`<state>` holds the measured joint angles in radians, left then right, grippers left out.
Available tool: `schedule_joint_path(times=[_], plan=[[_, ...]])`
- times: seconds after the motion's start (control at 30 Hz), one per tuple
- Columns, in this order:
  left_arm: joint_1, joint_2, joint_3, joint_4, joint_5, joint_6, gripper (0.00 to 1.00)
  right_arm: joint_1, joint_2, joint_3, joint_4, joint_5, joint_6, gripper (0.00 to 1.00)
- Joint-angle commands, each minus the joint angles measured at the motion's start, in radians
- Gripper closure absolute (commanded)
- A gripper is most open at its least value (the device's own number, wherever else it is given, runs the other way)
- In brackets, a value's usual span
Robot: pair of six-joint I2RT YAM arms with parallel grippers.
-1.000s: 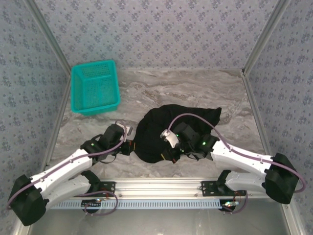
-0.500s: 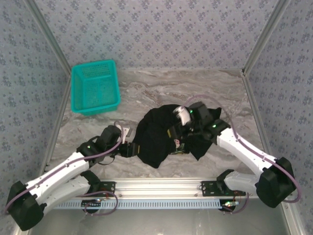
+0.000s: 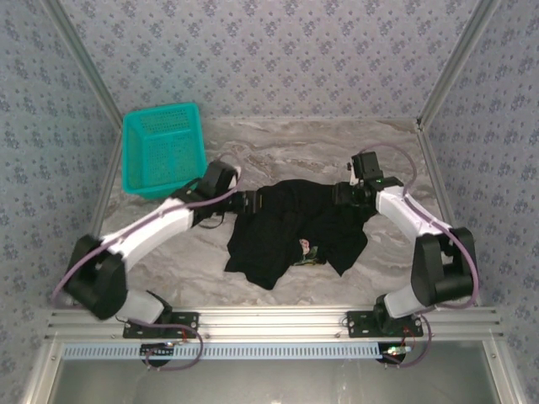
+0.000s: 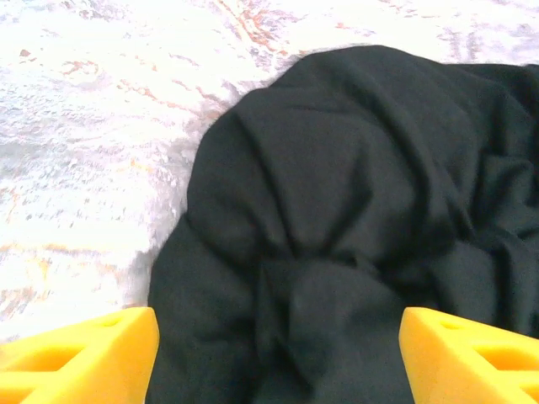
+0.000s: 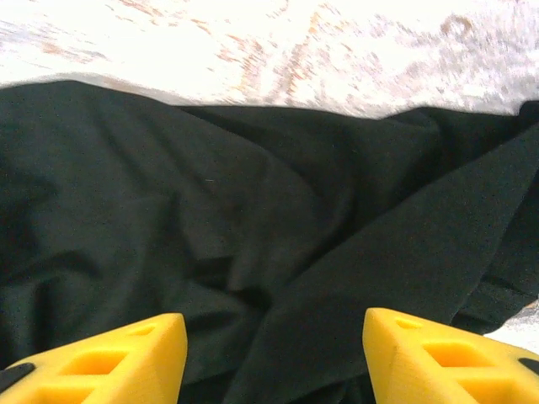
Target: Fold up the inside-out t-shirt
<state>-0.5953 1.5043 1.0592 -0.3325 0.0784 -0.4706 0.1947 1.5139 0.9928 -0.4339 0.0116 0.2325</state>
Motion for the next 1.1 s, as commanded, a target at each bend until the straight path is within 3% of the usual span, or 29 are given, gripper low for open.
schedule_joint_path(times=[0.0,0.23,0.4,0.5,0.63,0.77,0.83,1.07], plan=[[0.052,0.155,0.125,-0.013,0.045,0.025,0.24,-0.038,0.080,0.060,-0.025,0.027,0.026,0.38],[0.061,0.484,0.412,-0.072,0.108,0.118,0.19,-0.051,0.248,0.138,-0.011,0.019,0.091,0.32],[0.063,0.605,0.516,-0.081,0.137,0.127,0.21,-0.053,0.339,0.173,-0.013,0.011,0.114,0.34],[0.065,0.653,0.546,-0.064,0.202,0.118,0.32,-0.056,0.372,0.181,0.002,-0.011,0.113,0.45],[0.066,0.720,0.593,-0.066,0.270,0.110,0.54,-0.075,0.385,0.184,0.046,-0.068,0.106,0.73],[0.078,0.758,0.657,-0.082,0.316,0.119,0.82,-0.112,0.336,0.182,0.128,-0.172,0.112,0.96],[0.094,0.754,0.689,-0.086,0.342,0.127,0.99,-0.124,0.289,0.190,0.149,-0.195,0.112,1.00],[0.159,0.527,0.751,0.022,0.361,0.146,1.00,-0.148,0.074,0.358,0.232,-0.237,0.138,1.00]])
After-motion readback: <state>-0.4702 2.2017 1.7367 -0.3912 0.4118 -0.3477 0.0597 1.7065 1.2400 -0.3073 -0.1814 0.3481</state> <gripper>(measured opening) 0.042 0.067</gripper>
